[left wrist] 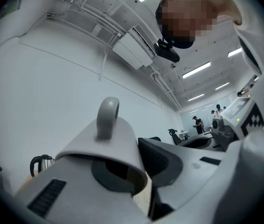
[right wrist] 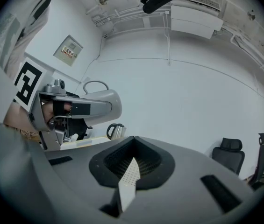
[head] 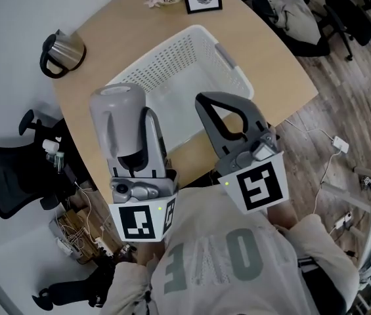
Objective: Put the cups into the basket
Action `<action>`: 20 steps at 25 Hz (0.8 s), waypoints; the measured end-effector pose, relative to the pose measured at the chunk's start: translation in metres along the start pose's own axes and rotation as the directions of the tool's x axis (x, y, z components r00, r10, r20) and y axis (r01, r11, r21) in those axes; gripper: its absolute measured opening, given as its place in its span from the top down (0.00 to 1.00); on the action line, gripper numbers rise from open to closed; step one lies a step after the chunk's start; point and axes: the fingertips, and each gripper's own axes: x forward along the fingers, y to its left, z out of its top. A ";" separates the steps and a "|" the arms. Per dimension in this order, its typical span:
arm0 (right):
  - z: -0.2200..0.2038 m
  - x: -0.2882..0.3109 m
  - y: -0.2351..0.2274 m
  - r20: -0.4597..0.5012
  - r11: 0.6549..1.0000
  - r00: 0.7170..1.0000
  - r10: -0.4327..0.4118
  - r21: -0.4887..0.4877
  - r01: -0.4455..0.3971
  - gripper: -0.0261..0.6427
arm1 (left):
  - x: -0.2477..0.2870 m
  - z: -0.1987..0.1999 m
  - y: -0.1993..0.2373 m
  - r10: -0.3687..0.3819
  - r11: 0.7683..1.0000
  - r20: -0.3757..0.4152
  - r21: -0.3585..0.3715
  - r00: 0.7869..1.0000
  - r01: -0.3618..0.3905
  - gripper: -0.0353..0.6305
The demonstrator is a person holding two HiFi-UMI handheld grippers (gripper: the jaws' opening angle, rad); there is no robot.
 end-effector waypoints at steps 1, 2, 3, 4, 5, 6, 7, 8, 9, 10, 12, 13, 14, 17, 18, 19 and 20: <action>0.001 0.002 0.001 -0.003 1.000 1.000 0.003 -0.007 -0.003 0.97 | 0.002 0.001 0.003 -0.003 1.000 -0.008 0.009 1.000 0.004 0.87; 0.002 0.002 0.001 -0.002 1.000 1.000 0.007 -0.014 -0.007 0.97 | 0.005 0.001 0.004 -0.009 1.000 -0.019 0.020 1.000 0.010 0.87; 0.004 0.003 0.001 0.003 1.000 1.000 0.012 -0.015 -0.012 0.97 | 0.008 0.002 0.005 -0.020 0.999 -0.032 0.033 0.999 0.021 0.87; 0.006 0.003 0.000 0.012 1.000 1.000 0.016 -0.006 -0.016 0.97 | 0.012 0.003 0.004 -0.036 0.998 -0.047 0.049 0.998 0.038 0.87; 0.008 0.005 -0.002 0.022 1.000 1.000 0.019 0.010 -0.019 0.97 | 0.017 0.003 0.003 -0.057 0.996 -0.069 0.068 0.996 0.061 0.87; 0.009 0.007 -0.004 0.030 0.999 0.999 0.020 0.030 -0.021 0.97 | 0.021 0.001 0.003 -0.081 0.992 -0.105 0.092 0.991 0.090 0.88; 0.009 0.009 -0.005 0.034 0.999 0.999 0.022 0.048 -0.023 0.97 | 0.025 -0.004 0.003 -0.105 0.985 -0.160 0.117 0.982 0.125 0.88; 0.009 0.010 -0.006 0.036 0.998 0.999 0.021 0.062 -0.024 0.97 | 0.028 -0.011 0.003 -0.131 0.977 -0.224 0.139 0.966 0.165 0.88; 0.008 0.012 -0.007 0.035 0.997 0.999 0.019 0.072 -0.022 0.97 | 0.031 -0.019 0.003 -0.158 0.966 -0.289 0.155 0.944 0.209 0.88; 0.007 0.015 -0.008 0.034 0.997 0.999 0.015 0.081 -0.018 0.97 | 0.034 -0.028 0.003 -0.181 0.954 -0.351 0.166 0.919 0.251 0.88; 0.002 0.019 -0.010 0.028 0.995 1.000 0.006 0.101 -0.009 0.97 | 0.039 -0.046 0.004 -0.217 0.928 -0.450 0.180 0.866 0.326 0.88; -0.002 0.021 -0.011 0.021 0.993 1.000 0.002 0.116 -0.005 0.97 | 0.041 -0.054 0.005 -0.231 0.915 -0.490 0.185 0.841 0.359 0.88; -0.006 0.022 -0.010 0.013 0.991 1.000 -0.001 0.134 -0.001 0.97 | 0.042 -0.064 0.006 -0.245 0.899 -0.529 0.191 0.813 0.395 0.88; -0.015 0.023 -0.011 -0.002 0.982 1.000 -0.019 0.189 0.019 0.97 | 0.042 -0.098 0.008 -0.282 0.817 -0.661 0.215 0.696 0.535 0.88; -0.018 0.023 -0.012 -0.006 0.979 1.000 -0.024 0.200 0.025 0.97 | 0.041 -0.112 0.008 -0.286 0.781 -0.704 0.222 0.650 0.584 0.88; -0.023 0.023 -0.014 -0.013 0.978 1.000 -0.026 0.206 0.028 0.97 | 0.040 -0.127 0.009 -0.286 0.744 -0.744 0.225 0.604 0.629 0.88; -0.028 0.024 -0.016 -0.023 0.977 0.999 -0.025 0.209 0.029 0.97 | 0.040 -0.143 0.008 -0.283 0.705 -0.779 0.227 0.559 0.672 0.88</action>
